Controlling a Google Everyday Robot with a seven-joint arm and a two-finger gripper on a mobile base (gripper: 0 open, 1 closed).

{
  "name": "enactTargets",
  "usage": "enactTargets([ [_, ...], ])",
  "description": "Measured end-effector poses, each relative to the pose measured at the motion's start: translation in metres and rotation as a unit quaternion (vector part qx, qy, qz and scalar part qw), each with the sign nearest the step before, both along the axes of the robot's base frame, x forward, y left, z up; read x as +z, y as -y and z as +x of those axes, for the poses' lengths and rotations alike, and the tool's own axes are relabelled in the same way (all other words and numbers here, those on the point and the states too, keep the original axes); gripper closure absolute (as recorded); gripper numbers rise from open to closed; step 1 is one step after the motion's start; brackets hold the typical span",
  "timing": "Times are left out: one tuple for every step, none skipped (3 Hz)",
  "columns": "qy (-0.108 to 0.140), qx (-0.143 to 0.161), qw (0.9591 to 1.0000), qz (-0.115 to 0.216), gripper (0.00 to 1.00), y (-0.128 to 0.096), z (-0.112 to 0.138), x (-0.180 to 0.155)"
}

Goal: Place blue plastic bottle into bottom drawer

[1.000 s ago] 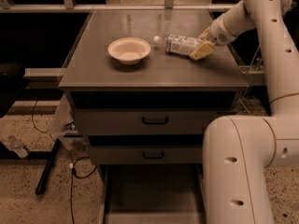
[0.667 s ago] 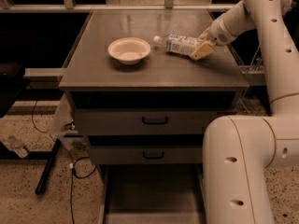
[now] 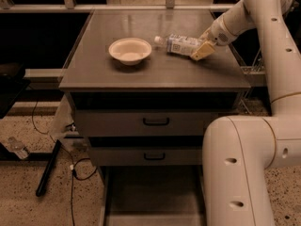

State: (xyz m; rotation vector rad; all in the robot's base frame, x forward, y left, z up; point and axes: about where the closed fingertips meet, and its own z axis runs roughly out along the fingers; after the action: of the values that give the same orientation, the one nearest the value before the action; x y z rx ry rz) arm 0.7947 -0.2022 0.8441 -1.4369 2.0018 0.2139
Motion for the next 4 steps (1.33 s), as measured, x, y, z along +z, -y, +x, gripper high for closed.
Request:
enactTargets([
  [0.005, 0.009, 0.9999, 0.0, 1.0, 0.004, -0.013, 0.02],
  [0.018, 0.027, 0.9995, 0.002, 1.0, 0.003, -0.027, 0.046],
  [0.025, 0.04, 0.9988, 0.013, 1.0, 0.009, -0.045, 0.067],
  [0.031, 0.04, 0.9987, -0.007, 1.0, 0.028, -0.066, 0.087],
])
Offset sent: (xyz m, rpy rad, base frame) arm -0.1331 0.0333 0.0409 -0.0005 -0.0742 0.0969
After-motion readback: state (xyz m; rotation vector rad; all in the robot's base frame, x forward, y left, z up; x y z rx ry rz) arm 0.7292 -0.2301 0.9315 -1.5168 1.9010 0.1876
